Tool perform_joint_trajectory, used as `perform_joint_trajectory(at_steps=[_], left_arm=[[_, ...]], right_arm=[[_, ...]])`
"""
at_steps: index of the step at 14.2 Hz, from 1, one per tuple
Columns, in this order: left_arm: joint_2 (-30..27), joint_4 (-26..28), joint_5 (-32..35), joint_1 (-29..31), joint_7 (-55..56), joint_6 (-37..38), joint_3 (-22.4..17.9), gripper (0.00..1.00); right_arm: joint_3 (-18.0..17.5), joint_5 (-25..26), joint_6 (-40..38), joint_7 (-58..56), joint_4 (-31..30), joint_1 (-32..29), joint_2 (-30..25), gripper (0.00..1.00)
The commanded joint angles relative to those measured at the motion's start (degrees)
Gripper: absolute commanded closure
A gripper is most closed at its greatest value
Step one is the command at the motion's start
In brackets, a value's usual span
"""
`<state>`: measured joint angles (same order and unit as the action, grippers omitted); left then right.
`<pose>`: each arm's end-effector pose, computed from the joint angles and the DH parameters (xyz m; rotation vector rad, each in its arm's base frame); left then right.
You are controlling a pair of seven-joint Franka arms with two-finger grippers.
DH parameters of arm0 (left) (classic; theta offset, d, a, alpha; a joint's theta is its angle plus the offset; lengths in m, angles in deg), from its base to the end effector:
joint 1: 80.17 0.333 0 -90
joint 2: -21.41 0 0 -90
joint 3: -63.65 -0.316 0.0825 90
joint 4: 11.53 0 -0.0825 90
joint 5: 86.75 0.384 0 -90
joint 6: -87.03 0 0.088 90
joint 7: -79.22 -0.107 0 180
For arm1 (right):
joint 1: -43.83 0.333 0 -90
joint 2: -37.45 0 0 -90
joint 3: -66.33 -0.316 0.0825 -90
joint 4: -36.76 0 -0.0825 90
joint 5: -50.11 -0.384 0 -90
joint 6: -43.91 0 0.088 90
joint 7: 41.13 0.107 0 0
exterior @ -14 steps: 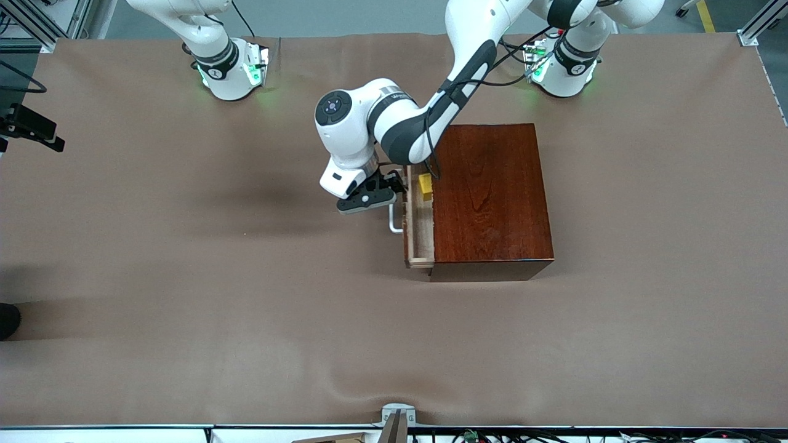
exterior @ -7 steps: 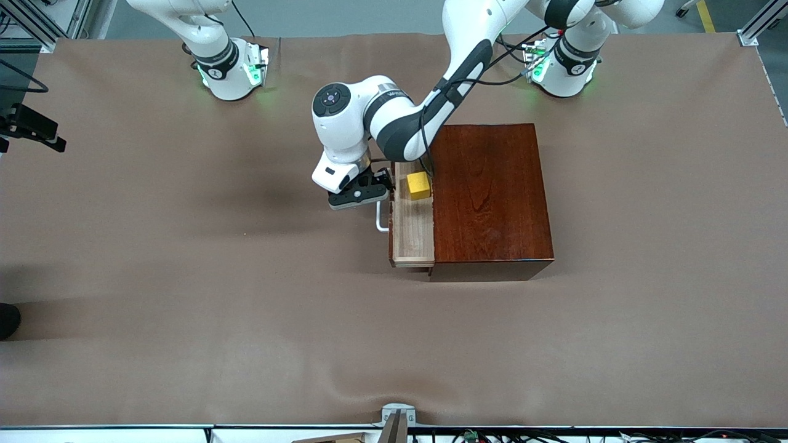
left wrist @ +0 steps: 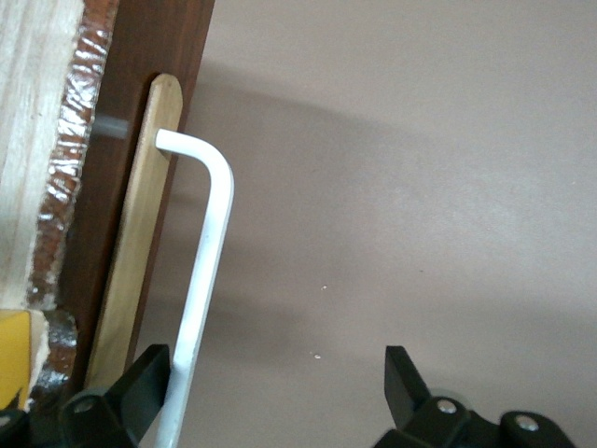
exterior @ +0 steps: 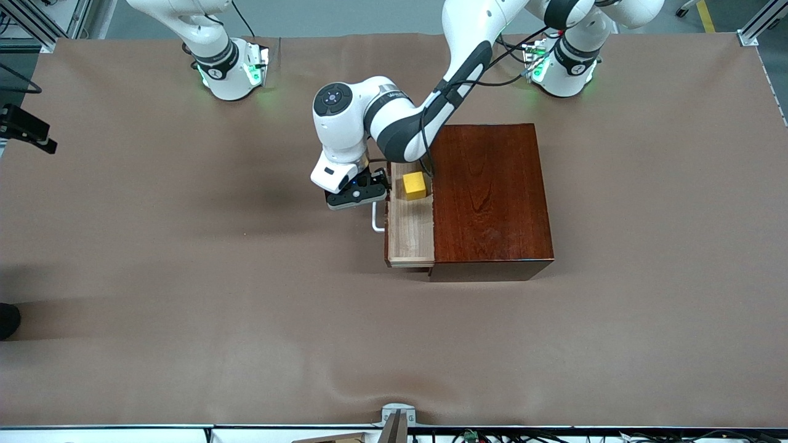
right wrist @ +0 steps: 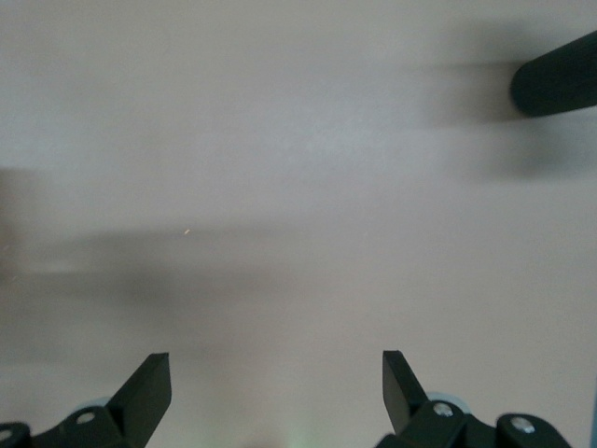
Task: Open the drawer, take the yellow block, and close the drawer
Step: 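Pull the drawer out of the box with the left gripper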
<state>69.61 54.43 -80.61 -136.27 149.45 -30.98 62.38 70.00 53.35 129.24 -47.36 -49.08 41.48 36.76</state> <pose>0.4439 -0.6290 0.2999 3.1093 0.3334 0.2049 0.5390 -0.0636 0.6581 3.0860 -0.0016 -0.0044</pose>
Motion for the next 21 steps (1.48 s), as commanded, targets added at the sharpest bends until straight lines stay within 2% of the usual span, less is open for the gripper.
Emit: perform_joint_trajectory(at_steps=[1,9,11,13,17,21], left_arm=[[2.1,-3.1,-1.2,-0.4,1.2,-1.6,0.1,0.0],[1.5,-2.9,-1.1,-0.4,1.2,-2.6,-0.3,0.0],[1.0,-2.7,-0.7,-1.0,1.8,-1.9,-0.8,0.0],[-0.1,-2.8,-0.9,-0.8,1.7,-1.8,-0.7,0.0],[-6.0,-2.7,-0.8,0.1,1.0,6.5,-1.3,0.0],[-16.4,-1.7,-0.4,6.2,-1.0,18.2,-1.5,0.0]], right_arm=[[-0.7,1.6,1.1,-0.5,1.1,-1.3,2.1,0.0],[-0.6,1.0,0.6,0.6,0.9,-1.2,3.1,0.0],[-0.6,0.5,-0.5,5.1,0.7,-1.2,3.1,0.0],[-0.6,-3.2,-2.9,11.4,0.6,-1.2,3.1,0.0],[-0.8,-4.4,-4.2,21.3,0.2,0.4,3.2,0.0],[-0.7,-6.0,-4.2,32.0,-1.4,4.6,3.2,0.0]])
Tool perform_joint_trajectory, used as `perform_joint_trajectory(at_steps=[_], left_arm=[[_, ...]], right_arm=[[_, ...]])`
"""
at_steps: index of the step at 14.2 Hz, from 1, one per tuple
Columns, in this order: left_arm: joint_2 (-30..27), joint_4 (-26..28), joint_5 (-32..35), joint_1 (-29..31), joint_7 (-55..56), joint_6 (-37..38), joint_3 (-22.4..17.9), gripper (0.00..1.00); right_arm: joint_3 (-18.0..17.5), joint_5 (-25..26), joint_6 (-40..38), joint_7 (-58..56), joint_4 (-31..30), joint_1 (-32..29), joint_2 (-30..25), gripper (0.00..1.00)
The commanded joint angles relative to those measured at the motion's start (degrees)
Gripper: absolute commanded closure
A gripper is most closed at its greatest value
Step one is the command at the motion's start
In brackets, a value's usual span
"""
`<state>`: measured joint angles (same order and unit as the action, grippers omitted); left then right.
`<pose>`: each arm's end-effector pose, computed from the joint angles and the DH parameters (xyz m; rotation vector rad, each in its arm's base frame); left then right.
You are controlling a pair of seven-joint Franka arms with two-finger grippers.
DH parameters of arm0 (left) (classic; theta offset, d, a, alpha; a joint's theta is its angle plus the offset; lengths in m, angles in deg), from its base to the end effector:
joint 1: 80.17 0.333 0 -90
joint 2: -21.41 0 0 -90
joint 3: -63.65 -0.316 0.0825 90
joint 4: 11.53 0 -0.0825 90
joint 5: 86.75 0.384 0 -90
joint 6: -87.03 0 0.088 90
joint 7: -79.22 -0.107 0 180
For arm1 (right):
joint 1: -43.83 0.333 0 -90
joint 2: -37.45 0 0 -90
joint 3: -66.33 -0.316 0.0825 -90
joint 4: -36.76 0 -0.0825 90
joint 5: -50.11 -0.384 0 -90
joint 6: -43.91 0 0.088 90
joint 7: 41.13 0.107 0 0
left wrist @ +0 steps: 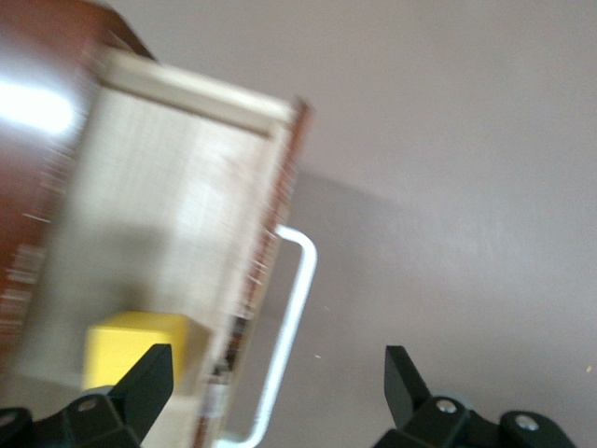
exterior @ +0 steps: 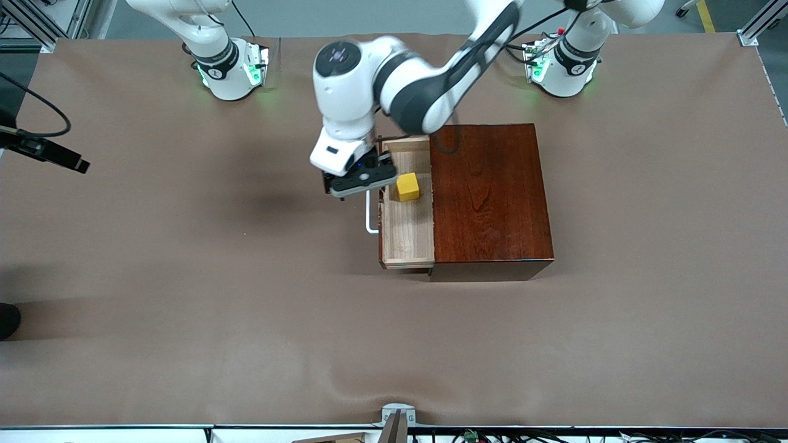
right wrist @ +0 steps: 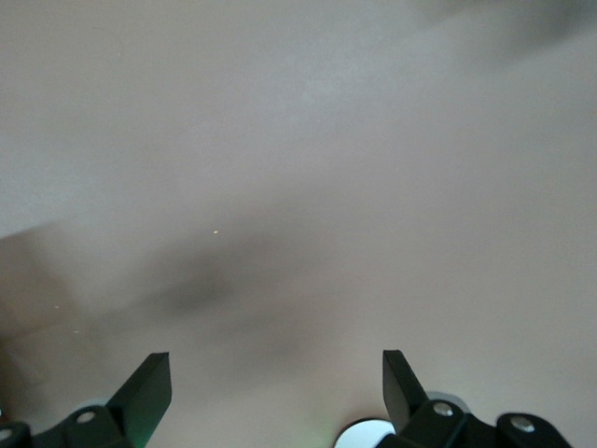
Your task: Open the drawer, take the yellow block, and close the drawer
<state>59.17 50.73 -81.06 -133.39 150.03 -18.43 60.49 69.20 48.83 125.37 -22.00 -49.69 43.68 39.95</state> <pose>0.4772 -0.5772 0.4497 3.0707 0.5067 0.2503 0.5513 -0.0258 0.6171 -3.0753 0.5991 0.2074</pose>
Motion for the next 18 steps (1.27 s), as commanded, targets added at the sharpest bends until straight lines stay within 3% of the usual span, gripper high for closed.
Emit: perform_joint_trajectory(at_steps=[1,4,9,16,18], left_arm=[[-8.3,2.3,0.0,5.3,-2.7,8.8,0.3,0.0],[-12.9,2.5,0.6,12.4,-6.6,13.1,0.3,0.0],[-17.4,2.8,-1.4,24.2,-26.5,17.9,0.8,0.0],[-22.7,7.1,-3.3,37.9,-48.9,19.5,0.8,0.0],[-24.6,9.7,-3.9,41.3,-56.9,19.8,0.9,0.0]], right_arm=[[0.1,-3.4,-0.1,11.8,-1.2,3.4,0.3,0.0],[0.1,-5.1,0.3,20.9,-1.3,6.7,1.6,0.0],[0.1,-5.1,2.2,45.9,-0.7,15.2,2.7,0.0],[-0.1,-8.9,5.0,49.8,-0.6,17.8,6.8,0.0],[-0.1,-8.8,6.0,54.8,-0.7,21.3,7.8,0.0]])
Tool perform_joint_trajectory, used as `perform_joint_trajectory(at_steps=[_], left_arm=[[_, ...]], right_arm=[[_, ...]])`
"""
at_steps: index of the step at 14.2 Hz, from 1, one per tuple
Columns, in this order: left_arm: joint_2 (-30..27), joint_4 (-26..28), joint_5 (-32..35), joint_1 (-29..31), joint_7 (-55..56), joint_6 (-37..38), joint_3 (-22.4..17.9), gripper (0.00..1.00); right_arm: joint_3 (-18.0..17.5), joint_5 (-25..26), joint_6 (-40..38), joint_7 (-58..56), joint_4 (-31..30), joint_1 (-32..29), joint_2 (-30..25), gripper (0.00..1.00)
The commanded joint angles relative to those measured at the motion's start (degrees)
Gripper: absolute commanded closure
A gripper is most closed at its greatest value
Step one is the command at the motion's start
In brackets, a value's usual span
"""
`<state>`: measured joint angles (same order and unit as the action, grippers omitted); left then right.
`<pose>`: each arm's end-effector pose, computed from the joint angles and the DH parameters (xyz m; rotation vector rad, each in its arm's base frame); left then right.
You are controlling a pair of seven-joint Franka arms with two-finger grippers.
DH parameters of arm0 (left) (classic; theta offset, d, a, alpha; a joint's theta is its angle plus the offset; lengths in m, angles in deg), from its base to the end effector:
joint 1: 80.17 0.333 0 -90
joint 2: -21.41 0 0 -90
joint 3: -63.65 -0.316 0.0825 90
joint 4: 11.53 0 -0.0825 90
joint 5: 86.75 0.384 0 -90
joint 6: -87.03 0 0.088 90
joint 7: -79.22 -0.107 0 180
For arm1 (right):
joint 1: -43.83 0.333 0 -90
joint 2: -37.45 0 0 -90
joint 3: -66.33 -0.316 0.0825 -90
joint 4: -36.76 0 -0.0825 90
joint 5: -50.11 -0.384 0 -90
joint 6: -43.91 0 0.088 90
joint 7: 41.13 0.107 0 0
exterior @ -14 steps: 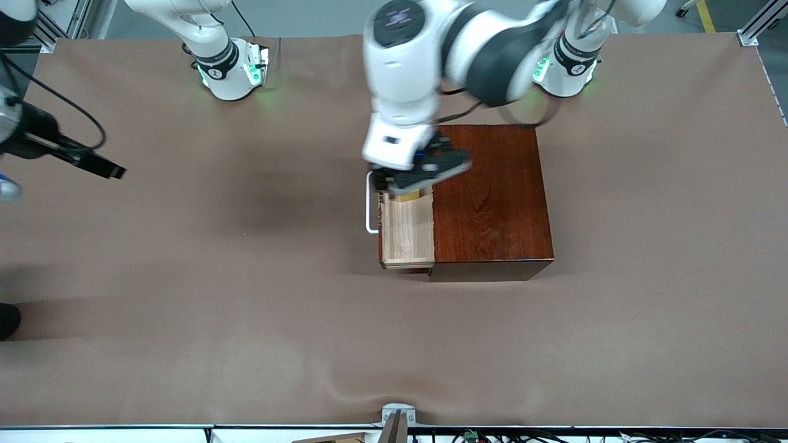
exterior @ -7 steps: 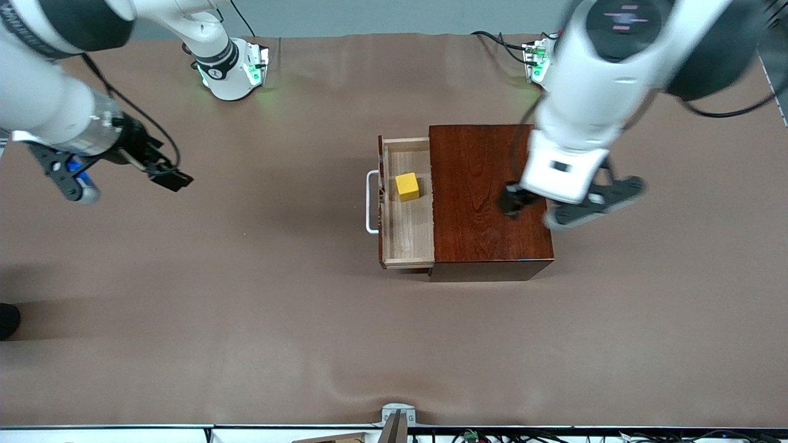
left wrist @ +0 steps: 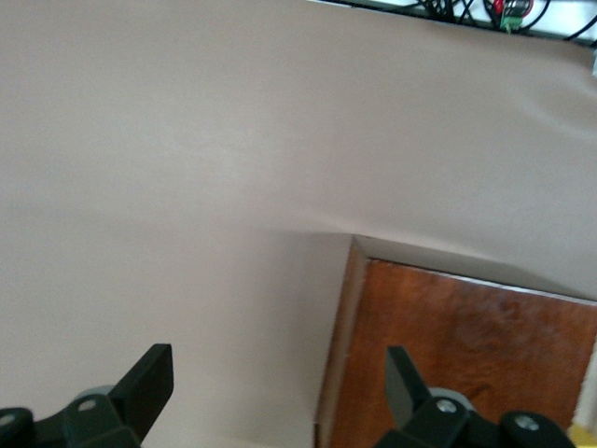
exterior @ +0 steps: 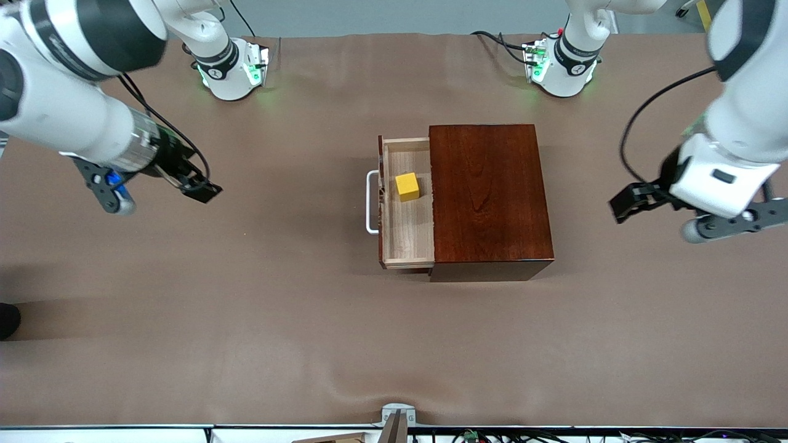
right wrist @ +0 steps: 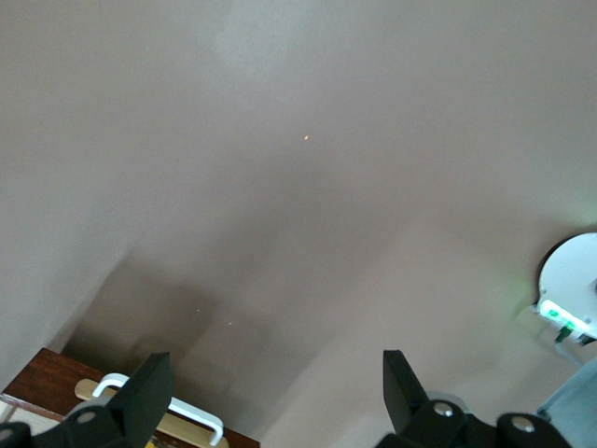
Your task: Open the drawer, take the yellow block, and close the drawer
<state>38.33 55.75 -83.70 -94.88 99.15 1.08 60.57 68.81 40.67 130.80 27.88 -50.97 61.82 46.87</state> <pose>0.6226 -0.1282 0.6284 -3.0748 -0.2262 -0.0749 0.5651 0.1777 0.5458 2.7784 -1.4107 -0.3729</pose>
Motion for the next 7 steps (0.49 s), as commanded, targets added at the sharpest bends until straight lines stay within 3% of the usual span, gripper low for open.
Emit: perform_joint_trajectory(at_steps=[1,3,7], left_arm=[[-5.0,6.9,-2.9,4.7,-9.6,0.2,0.8,0.0],[-7.2,9.3,-5.7,8.3,-13.5,0.3,0.8,0.0],[-11.6,15.1,-5.7,8.4,-14.9,-0.1,0.6,0.0]], right_arm=[[0.3,-0.7,1.3,7.3,0.5,4.4,1.4,0.0],[0.3,-0.7,2.5,10.1,0.5,5.9,1.8,0.0],[0.3,-0.8,2.8,14.7,-0.2,8.5,3.1,0.0]])
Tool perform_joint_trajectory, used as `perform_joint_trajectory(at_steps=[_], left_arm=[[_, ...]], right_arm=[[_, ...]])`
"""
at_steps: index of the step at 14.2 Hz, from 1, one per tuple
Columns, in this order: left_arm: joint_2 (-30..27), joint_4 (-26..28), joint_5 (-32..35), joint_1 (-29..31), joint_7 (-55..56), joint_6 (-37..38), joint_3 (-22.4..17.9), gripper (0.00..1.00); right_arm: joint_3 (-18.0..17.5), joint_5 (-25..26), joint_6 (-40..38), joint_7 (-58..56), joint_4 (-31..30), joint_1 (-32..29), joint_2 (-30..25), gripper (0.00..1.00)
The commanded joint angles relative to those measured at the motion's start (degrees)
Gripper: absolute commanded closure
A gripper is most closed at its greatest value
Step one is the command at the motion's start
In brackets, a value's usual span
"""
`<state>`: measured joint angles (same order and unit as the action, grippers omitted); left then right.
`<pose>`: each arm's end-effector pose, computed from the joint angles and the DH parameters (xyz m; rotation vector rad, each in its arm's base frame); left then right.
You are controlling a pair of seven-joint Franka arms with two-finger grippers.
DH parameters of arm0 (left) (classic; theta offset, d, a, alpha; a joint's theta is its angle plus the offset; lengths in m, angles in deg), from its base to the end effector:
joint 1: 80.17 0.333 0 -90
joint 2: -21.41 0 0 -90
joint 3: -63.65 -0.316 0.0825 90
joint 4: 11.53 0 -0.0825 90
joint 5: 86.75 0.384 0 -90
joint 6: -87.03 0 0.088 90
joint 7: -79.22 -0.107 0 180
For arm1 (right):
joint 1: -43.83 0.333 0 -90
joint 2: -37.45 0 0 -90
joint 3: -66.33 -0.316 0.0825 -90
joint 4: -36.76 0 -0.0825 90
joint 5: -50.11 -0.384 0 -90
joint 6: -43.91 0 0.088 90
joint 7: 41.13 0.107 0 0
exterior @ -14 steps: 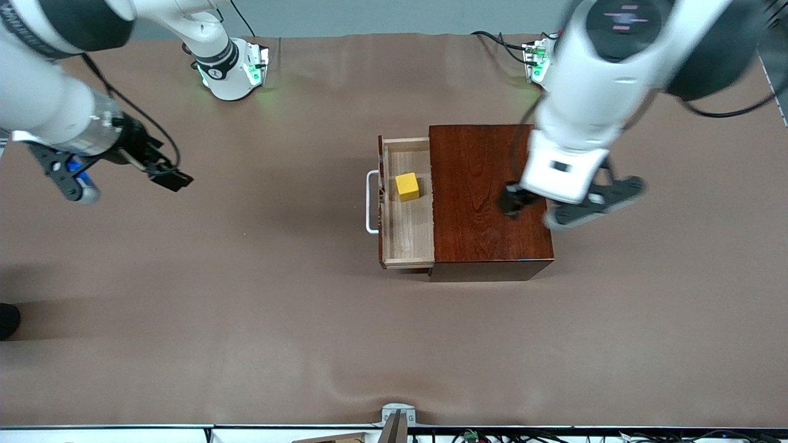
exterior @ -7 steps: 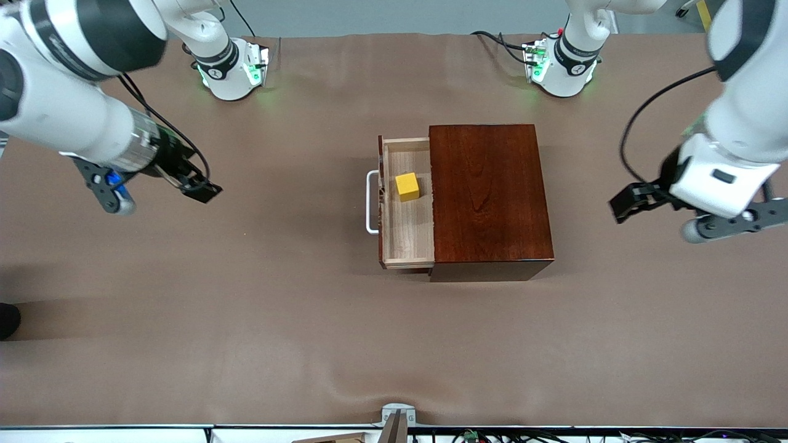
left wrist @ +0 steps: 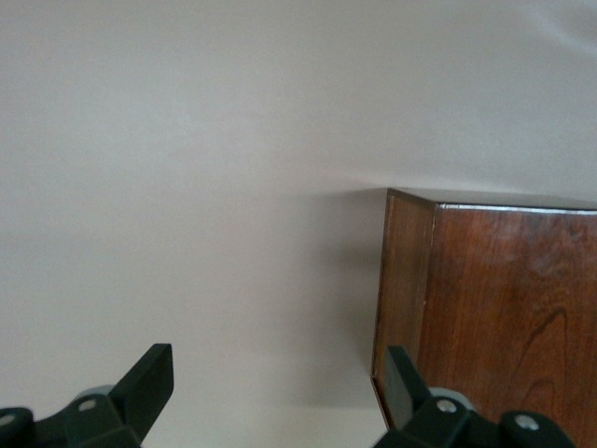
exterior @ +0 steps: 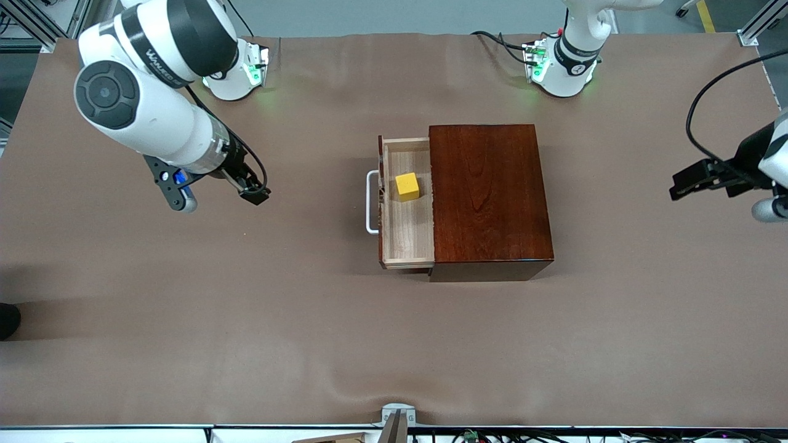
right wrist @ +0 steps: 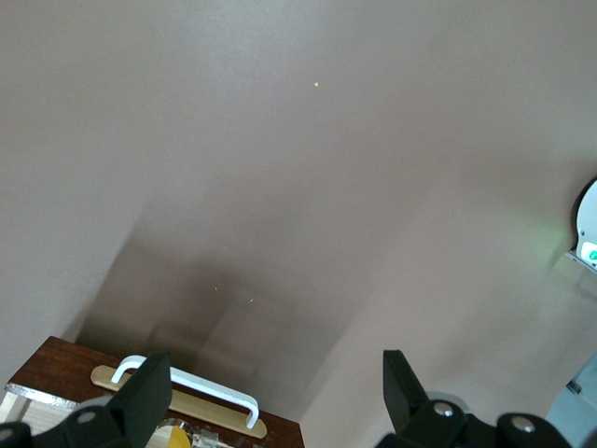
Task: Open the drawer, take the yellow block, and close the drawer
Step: 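Lower the right gripper into the drawer and grasp the yellow block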
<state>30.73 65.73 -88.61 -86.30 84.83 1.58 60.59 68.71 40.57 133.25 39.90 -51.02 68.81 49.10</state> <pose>0.5956 -0.0386 0.6282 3.1186 0.0646 -0.0331 0.5509 0.2510 0.5250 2.6789 -1.5205 -0.3598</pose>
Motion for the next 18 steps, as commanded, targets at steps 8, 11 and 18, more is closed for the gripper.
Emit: perform_joint_trajectory(at_steps=[8,11,18], left_arm=[[-13.1,17.2,0.2,-0.9,-0.7,-5.4,0.9,0.0],[-12.7,16.2,1.2,-1.2,-0.7,-6.3,2.2,0.0],[-12.7,14.9,2.1,-0.5,-0.8,-3.7,4.3,0.0]], right_arm=[[0.4,-0.7,13.8,20.5,-2.2,10.9,5.4,0.0],[0.4,-0.6,19.2,27.8,-2.1,14.5,8.5,0.0],[0.4,-0.7,25.3,36.1,-1.6,17.7,12.2,0.0]])
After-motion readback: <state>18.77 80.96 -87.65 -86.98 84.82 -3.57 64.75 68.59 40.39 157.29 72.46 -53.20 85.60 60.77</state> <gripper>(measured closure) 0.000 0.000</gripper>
